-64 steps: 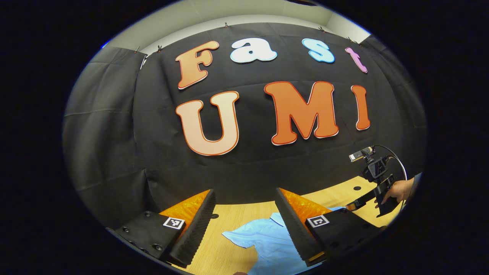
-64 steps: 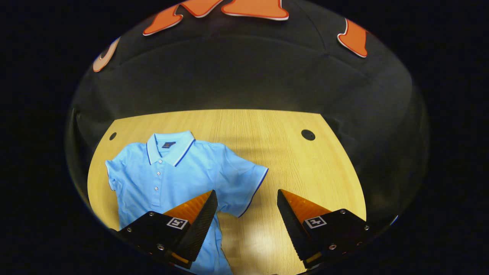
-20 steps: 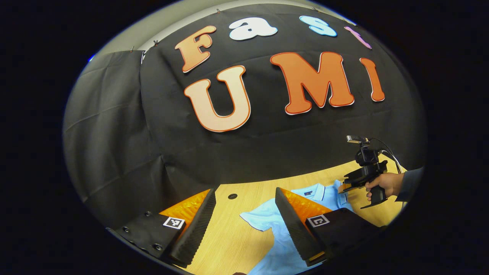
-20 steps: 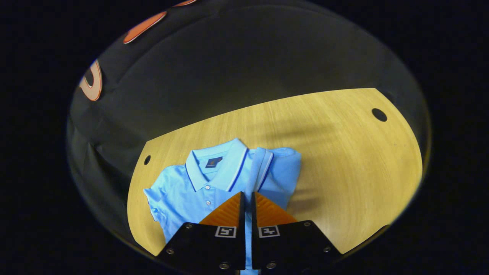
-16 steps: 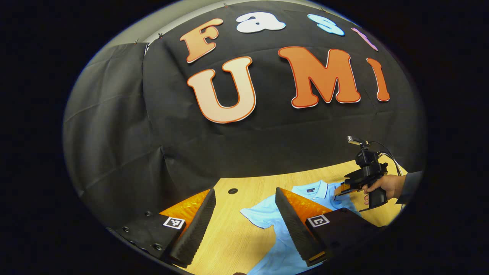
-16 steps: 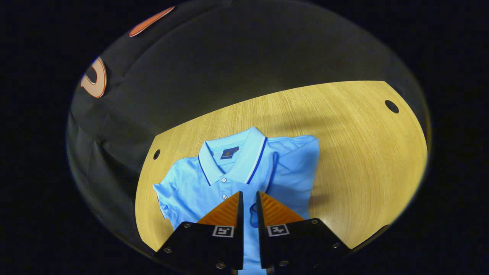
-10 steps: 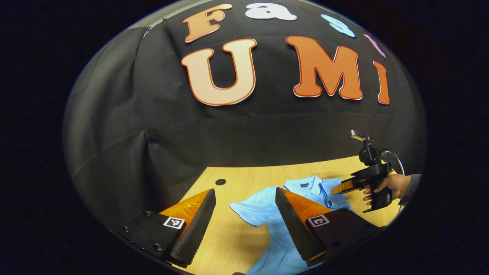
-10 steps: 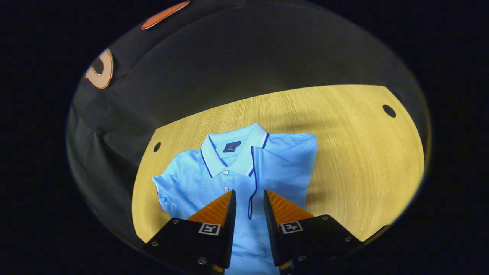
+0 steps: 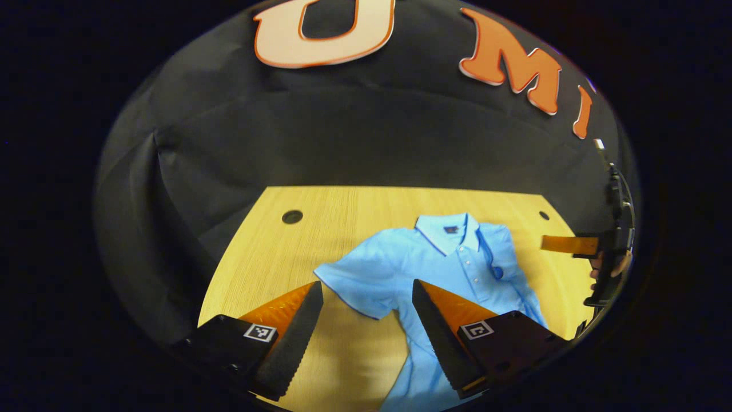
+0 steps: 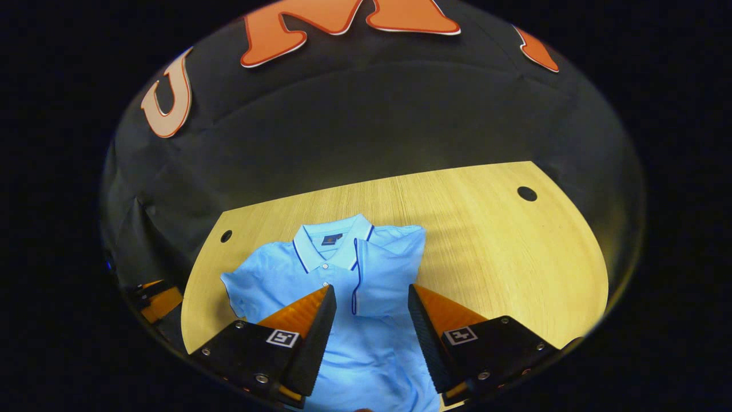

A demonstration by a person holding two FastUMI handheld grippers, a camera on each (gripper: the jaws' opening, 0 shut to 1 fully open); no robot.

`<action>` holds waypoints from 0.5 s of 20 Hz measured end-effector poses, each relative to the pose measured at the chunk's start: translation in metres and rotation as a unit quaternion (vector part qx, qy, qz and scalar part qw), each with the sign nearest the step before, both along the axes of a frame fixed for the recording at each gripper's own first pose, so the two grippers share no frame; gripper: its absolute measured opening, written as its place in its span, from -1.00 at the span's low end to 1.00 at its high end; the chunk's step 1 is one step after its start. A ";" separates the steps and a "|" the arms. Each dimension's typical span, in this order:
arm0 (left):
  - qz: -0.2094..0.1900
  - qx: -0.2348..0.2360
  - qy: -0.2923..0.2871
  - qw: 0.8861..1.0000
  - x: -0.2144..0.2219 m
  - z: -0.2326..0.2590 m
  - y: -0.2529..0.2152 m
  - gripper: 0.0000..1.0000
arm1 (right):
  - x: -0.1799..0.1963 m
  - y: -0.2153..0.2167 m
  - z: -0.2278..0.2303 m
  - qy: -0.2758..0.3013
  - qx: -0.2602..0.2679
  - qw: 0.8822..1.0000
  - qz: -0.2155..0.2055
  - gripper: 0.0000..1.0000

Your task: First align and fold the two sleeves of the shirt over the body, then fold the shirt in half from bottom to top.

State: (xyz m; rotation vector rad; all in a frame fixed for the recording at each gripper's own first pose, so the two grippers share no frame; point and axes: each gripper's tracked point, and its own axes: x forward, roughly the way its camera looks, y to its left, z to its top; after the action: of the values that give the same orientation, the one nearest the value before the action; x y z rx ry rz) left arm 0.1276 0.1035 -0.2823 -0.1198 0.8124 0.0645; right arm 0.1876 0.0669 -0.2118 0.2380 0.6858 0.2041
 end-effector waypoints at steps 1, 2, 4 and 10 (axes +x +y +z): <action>-0.001 -0.004 0.012 1.000 0.006 -0.012 0.001 1.00 | -0.008 -0.005 0.000 -0.002 -0.008 1.000 -0.004 0.58; -0.003 -0.010 0.025 1.000 0.011 -0.021 0.003 0.96 | -0.015 -0.011 0.000 -0.006 -0.016 1.000 -0.009 0.68; -0.004 -0.021 0.047 0.999 0.020 -0.040 0.007 0.96 | -0.031 -0.021 0.002 -0.014 -0.027 0.999 -0.021 0.77; 0.008 -0.028 0.138 0.990 0.033 -0.108 0.014 0.96 | -0.074 -0.045 0.002 -0.029 -0.030 0.997 -0.060 0.92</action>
State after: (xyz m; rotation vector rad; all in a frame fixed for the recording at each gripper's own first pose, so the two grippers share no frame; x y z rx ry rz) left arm 0.1610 0.1170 -0.3905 -0.1734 1.0911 0.0749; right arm 0.1135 0.0217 -0.2098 0.2145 0.6165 0.0744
